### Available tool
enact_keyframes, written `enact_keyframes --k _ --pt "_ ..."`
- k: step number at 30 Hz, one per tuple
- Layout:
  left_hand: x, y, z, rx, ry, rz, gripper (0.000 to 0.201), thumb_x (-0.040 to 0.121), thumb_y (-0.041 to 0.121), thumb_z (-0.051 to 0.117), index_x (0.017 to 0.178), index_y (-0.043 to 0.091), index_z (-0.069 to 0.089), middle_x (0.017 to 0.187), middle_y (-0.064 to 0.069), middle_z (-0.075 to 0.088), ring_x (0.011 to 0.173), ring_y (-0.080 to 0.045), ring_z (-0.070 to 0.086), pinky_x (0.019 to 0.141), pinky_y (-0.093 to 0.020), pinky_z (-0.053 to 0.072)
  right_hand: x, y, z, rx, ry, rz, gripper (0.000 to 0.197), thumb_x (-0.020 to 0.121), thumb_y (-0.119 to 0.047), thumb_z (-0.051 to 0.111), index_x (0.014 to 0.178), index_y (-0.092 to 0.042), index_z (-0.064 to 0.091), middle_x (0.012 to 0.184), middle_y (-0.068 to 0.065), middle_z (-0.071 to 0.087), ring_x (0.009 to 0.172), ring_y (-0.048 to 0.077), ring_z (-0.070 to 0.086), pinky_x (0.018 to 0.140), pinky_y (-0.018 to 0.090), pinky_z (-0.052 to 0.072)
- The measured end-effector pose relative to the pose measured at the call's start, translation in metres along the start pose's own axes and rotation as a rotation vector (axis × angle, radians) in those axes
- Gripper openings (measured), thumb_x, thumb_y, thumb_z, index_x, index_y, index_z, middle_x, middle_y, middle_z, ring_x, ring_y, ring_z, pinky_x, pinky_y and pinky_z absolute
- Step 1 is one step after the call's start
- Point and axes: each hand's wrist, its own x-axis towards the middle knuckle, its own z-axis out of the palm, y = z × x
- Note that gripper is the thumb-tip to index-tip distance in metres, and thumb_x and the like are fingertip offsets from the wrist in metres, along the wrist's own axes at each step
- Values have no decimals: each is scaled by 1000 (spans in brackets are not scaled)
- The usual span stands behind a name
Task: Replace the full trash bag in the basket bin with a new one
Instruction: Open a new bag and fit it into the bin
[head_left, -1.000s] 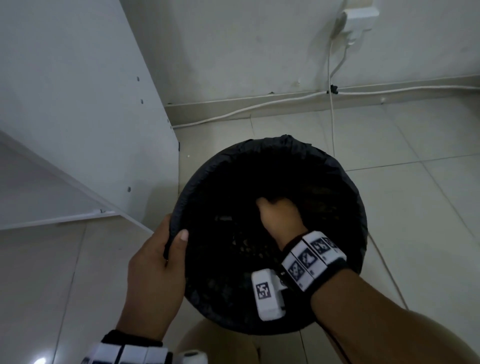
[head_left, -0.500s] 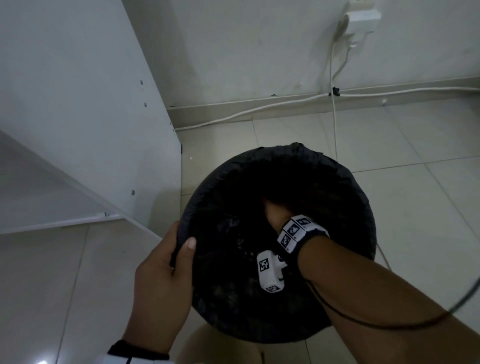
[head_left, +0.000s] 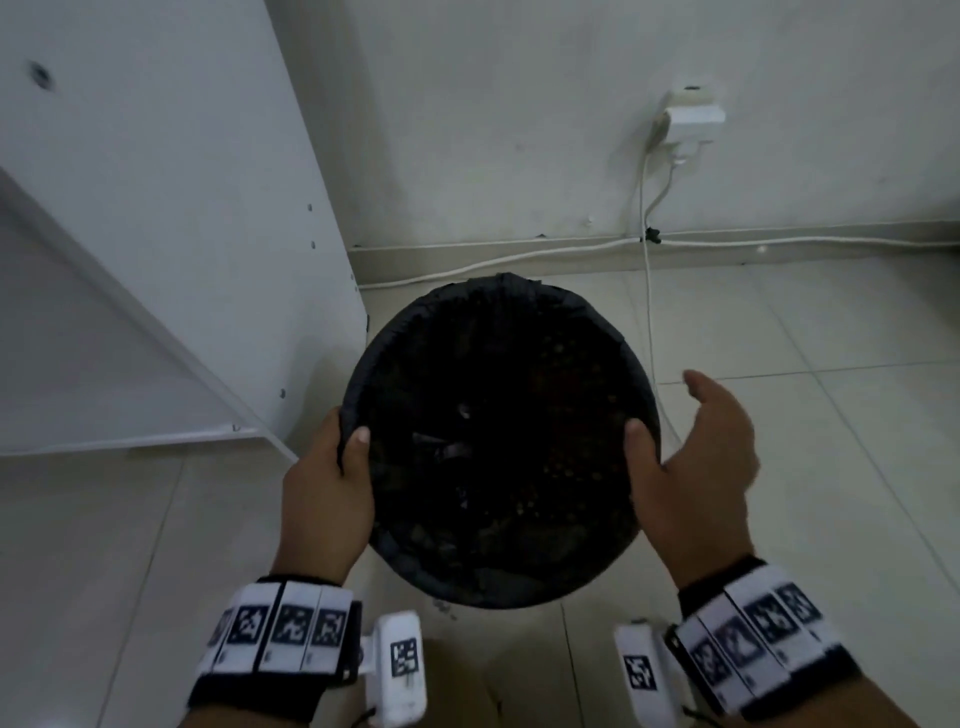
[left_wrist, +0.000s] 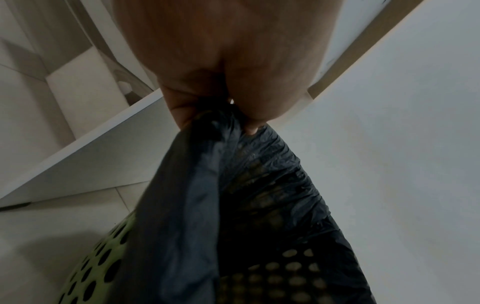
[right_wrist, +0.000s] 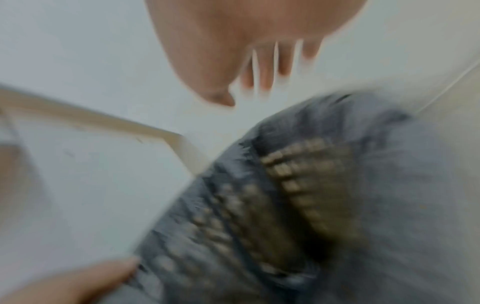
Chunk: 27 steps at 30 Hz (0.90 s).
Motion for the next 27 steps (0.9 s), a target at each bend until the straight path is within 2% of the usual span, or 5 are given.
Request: enact_keyframes --k 5,8,12,22,27 --pt "10 0 3 -108 4 -28 36 106 40 39 133 27 59 115 9 66 100 -13 58 82 -30 42 -16 27 6 492 -482 589 33 100 -36 48 118 -13 64 110 8 71 95 29 69 75 44 59" --pt "11 -8 4 -366 24 -174 46 95 53 49 131 27 61 123 4 70 112 -18 65 100 -47 51 -13 23 7 597 -444 539 24 100 -29 53 108 -13 69 97 8 74 83 28 72 59 33 56" --pt "5 -21 -2 -526 11 -229 44 83 8 52 120 22 69 115 -3 75 109 -30 69 99 -62 50 -1 7 13 637 -443 546 22 100 -24 52 99 -11 69 90 12 74 74 30 70 57 33 55" --pt "-15 -16 -23 -571 -9 -282 45 99 -4 50 111 36 68 112 9 73 101 -23 68 85 -41 57 3 -8 28 644 -496 561 24 97 -25 58 104 -5 69 92 14 72 77 33 72 58 34 58" --pt "-58 -15 -34 -450 62 -337 44 98 13 61 141 19 51 132 -2 56 118 -24 58 96 -46 53 -2 11 14 386 -476 374 43 91 -51 54 99 -11 68 88 5 67 82 26 64 77 44 55"
